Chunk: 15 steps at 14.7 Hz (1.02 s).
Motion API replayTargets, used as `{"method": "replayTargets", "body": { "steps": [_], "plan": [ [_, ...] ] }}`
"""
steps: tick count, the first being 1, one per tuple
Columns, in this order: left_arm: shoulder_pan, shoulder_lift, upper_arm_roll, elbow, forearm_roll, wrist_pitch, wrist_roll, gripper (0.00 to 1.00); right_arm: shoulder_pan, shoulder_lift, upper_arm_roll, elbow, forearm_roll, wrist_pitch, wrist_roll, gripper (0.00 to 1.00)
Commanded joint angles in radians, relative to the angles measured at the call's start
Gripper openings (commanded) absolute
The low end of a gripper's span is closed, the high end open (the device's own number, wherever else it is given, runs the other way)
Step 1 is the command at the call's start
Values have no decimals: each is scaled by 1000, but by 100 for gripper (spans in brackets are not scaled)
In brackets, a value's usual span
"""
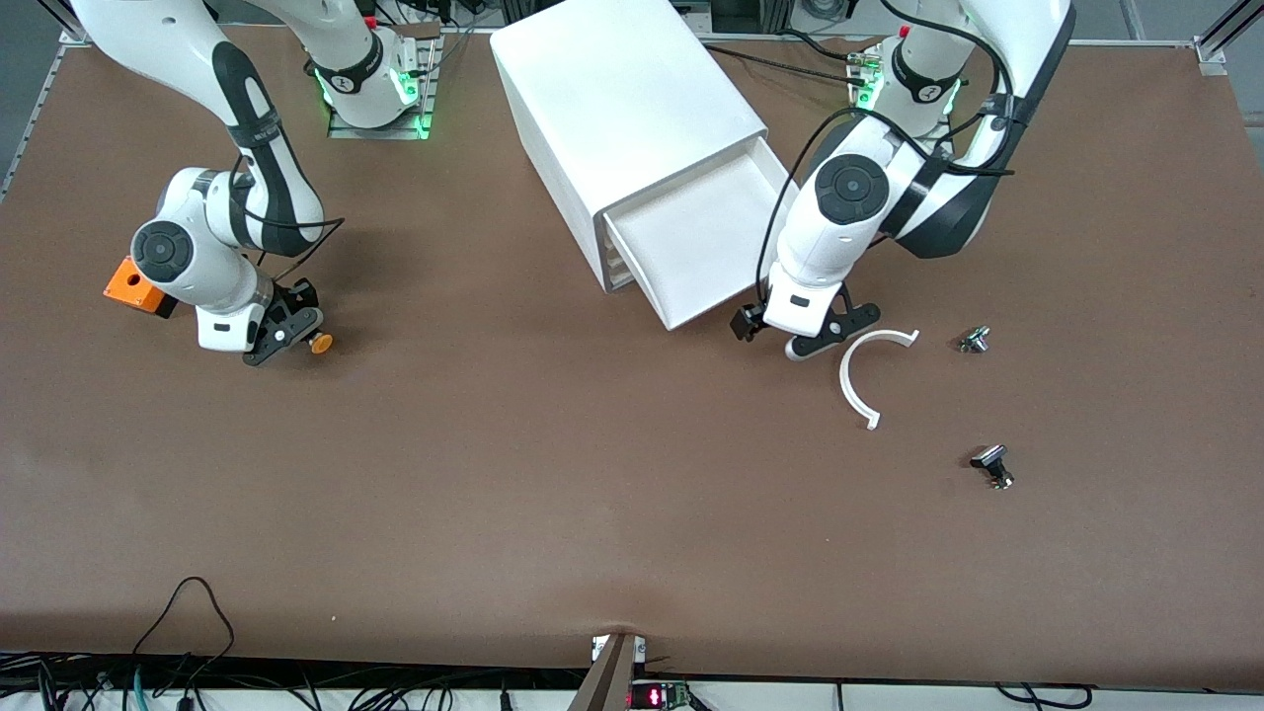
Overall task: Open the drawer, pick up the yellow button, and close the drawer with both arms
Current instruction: 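Push the drawer shut with the left gripper while the right gripper lowers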
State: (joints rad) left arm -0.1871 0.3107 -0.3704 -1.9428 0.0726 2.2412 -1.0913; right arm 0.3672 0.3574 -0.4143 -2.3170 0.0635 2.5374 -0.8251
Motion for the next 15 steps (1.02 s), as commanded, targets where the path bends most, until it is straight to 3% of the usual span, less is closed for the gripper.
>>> {"method": "replayTargets", "body": {
  "steps": [1, 2, 6, 8, 11, 13, 15],
  "plan": [
    [0, -21, -7, -33, -124, 12, -6, 100, -5, -12, 9, 1, 15, 4, 6, 90],
    [0, -25, -10, -42, -146, 9, -5, 100, -5, -24, 9, 4, 15, -9, 6, 100],
    [0, -51, -64, -82, -152, -14, -15, 100, -4, -64, 11, 85, 16, -153, 6, 100],
    [1, -71, -96, -108, -152, -26, -15, 100, -4, -74, 11, 183, 44, -292, 7, 100],
    [1, -96, -162, -131, -154, -51, -42, 100, -2, -61, 11, 426, 151, -581, 11, 100],
    [1, -111, -206, -136, -207, -61, -94, 100, -2, -61, 11, 513, 162, -681, 11, 100],
    [1, -117, -241, -142, -266, -95, -99, 100, 4, -64, 11, 579, 228, -716, 52, 100]
  ]
}}
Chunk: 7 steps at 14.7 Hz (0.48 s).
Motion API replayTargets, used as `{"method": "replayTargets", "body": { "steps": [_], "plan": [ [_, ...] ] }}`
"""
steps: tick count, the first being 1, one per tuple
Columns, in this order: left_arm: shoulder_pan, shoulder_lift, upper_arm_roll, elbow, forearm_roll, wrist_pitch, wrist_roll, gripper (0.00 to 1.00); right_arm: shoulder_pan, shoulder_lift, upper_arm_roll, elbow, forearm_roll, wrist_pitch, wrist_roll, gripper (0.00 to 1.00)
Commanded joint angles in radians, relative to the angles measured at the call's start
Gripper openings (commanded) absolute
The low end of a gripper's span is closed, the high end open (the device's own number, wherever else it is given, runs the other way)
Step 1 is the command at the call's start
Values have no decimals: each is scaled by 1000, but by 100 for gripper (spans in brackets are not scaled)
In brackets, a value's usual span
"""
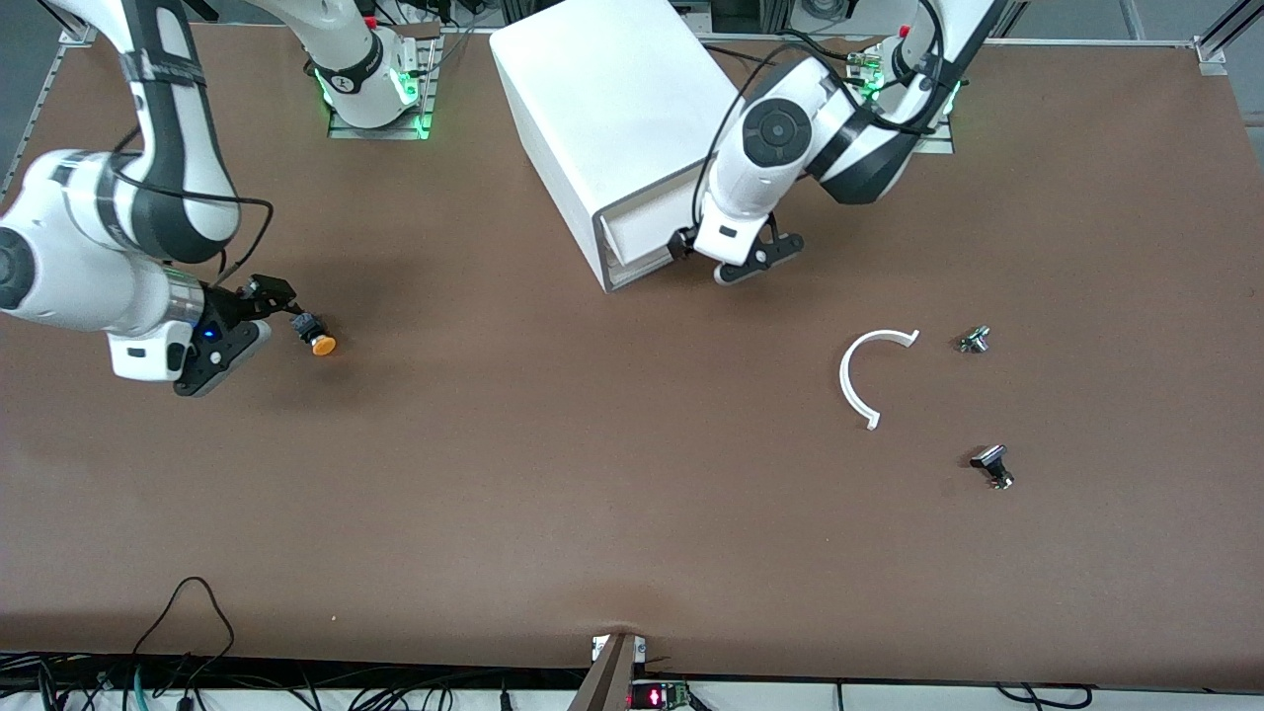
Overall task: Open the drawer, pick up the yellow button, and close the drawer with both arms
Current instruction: 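Push the drawer shut with the left gripper while the right gripper lowers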
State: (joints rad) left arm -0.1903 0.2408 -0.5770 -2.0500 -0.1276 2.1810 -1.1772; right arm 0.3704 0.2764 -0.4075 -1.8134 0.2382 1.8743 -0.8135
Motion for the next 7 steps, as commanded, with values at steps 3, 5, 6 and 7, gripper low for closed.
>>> {"method": "replayTargets", "body": {
  "steps": [3, 5, 6, 7],
  "plan": [
    [5, -47, -56, -42, -104, -79, -2, 100, 10, 18, 62, 176, 55, -144, 195, 100],
    [5, -47, -75, -47, -118, -82, -1, 100, 10, 17, 126, 218, 40, -173, 336, 100],
    [5, -46, -75, -47, -119, -82, 1, 100, 10, 17, 160, 238, 32, -179, 400, 100],
    [11, -46, -73, -45, -119, -81, 4, 100, 10, 17, 198, 249, 1, -181, 471, 100]
  ]
}}
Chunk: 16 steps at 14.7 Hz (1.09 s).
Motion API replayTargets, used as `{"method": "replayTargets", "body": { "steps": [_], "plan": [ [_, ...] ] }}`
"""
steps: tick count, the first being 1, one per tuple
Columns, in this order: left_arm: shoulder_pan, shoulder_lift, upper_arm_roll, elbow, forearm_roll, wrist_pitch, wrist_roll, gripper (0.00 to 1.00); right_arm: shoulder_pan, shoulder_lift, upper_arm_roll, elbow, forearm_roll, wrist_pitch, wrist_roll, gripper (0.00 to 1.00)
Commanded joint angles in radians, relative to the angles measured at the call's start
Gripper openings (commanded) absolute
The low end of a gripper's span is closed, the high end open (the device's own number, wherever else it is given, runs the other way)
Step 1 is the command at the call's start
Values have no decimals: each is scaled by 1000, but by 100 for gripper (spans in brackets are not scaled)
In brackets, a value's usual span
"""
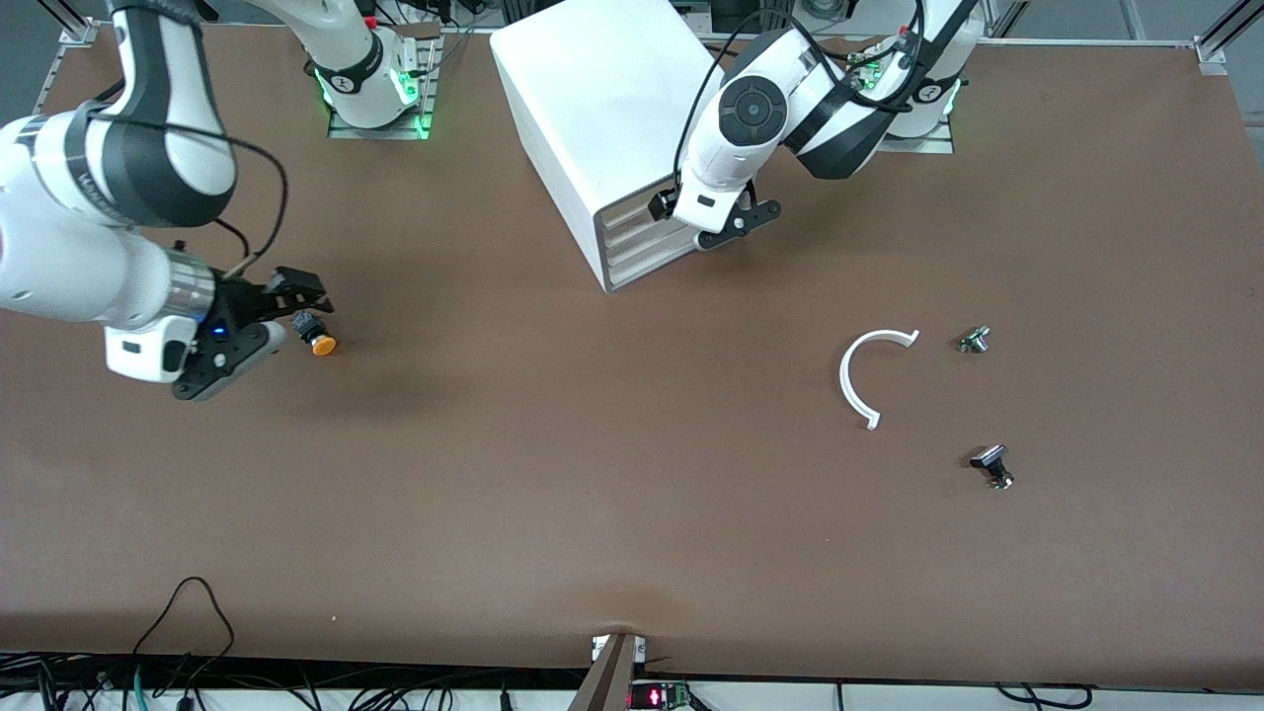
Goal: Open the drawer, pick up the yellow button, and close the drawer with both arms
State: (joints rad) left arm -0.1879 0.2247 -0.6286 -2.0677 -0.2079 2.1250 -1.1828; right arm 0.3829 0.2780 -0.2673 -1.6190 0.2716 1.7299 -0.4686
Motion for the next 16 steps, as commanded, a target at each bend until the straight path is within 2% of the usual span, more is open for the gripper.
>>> {"method": "replayTargets", "body": {
  "steps": [1, 2, 3, 6, 8, 11, 12, 14, 16],
  "plan": [
    [22, -28, -11, -17, -41, -22, 11, 100, -2, 15, 103, 77, -81, -36, 190, 100],
    [63, -31, 6, -6, -38, -17, 18, 100, -4, 12, 140, 93, -119, -41, 249, 100],
    [102, -31, 26, 23, -36, -25, 66, 100, -4, 10, 148, 96, -144, -50, 280, 100],
    [123, -34, 151, 66, -28, -49, 323, 100, -24, 0, 131, 105, -259, -117, 280, 100],
    [125, -44, 234, 109, -21, -101, 460, 100, -73, -5, 120, 120, -325, -154, 277, 100],
    [128, -70, 370, 190, 37, -172, 612, 100, -204, -52, 137, 148, -331, -202, 275, 100],
    [128, -80, 403, 213, 68, -195, 667, 100, -255, -60, 161, 149, -327, -197, 265, 100],
    [130, -100, 463, 274, 164, -243, 800, 100, -373, -98, 250, 151, -322, -199, 214, 100],
    [133, -120, 503, 326, 203, -324, 957, 100, -395, -146, 266, 146, -316, -217, 173, 100]
  ]
}}
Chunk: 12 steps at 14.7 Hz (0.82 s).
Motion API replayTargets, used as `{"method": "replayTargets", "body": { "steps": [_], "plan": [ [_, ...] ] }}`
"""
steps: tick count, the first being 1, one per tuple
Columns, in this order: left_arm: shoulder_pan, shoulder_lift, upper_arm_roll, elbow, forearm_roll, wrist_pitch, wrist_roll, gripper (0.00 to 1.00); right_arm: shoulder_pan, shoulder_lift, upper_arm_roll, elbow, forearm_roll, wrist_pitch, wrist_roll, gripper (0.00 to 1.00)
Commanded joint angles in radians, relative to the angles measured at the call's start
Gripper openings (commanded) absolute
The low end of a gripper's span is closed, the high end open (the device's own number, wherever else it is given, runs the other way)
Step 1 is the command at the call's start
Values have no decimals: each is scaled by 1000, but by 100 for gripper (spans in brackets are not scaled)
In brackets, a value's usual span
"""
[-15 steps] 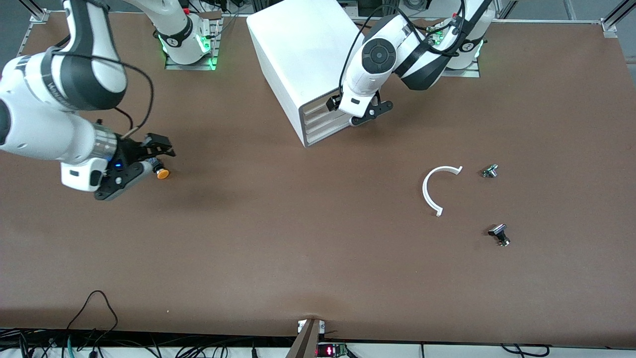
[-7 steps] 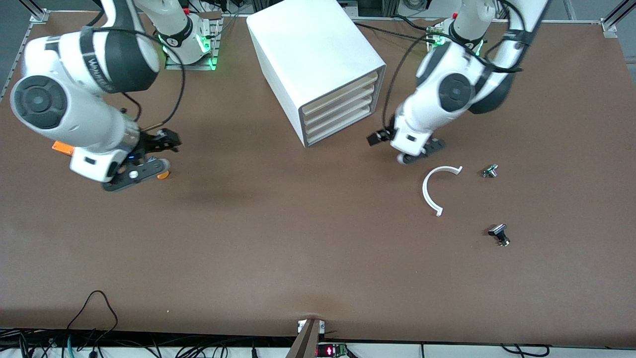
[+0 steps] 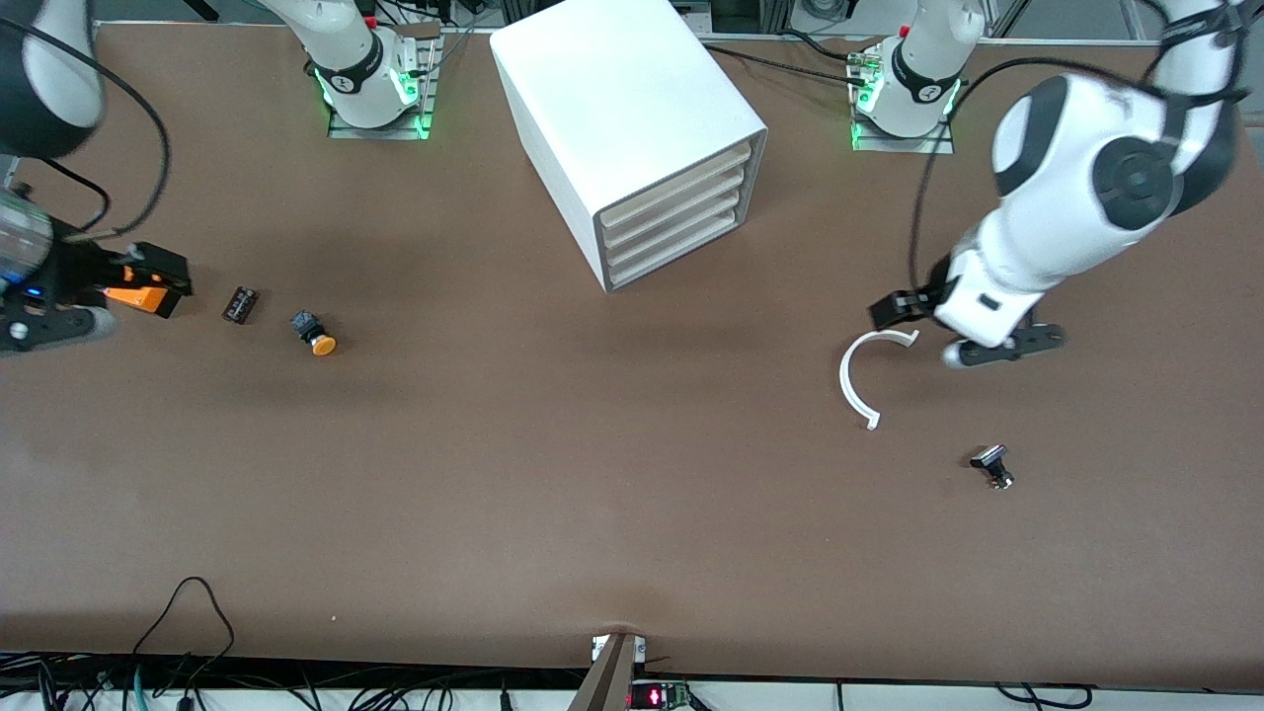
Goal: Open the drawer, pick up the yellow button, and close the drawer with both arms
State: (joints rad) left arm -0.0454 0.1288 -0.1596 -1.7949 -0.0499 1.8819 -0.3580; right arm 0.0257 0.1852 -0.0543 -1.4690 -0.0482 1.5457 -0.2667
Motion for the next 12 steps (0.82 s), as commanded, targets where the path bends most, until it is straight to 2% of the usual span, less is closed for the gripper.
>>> {"method": "replayTargets", "body": {
  "steps": [1, 3, 5, 10, 12],
  "plan": [
    [-8, -38, 61, 72, 47, -111, 183, 100, -38, -70, 57, -2, 10, -48, -34, 100],
    [-8, -78, 94, 74, 59, -135, 234, 100, -38, -98, 92, -1, 24, -49, -37, 100],
    [-7, -107, 95, 75, 87, -181, 241, 100, -39, -113, 97, -2, 24, -44, -32, 100],
    [4, -109, 95, 100, 90, -199, 235, 100, -9, -75, 45, 38, 48, -16, -52, 100],
    [16, -109, 95, 104, 90, -210, 235, 100, -29, -73, 53, 38, 79, -13, -55, 100]
  ]
}}
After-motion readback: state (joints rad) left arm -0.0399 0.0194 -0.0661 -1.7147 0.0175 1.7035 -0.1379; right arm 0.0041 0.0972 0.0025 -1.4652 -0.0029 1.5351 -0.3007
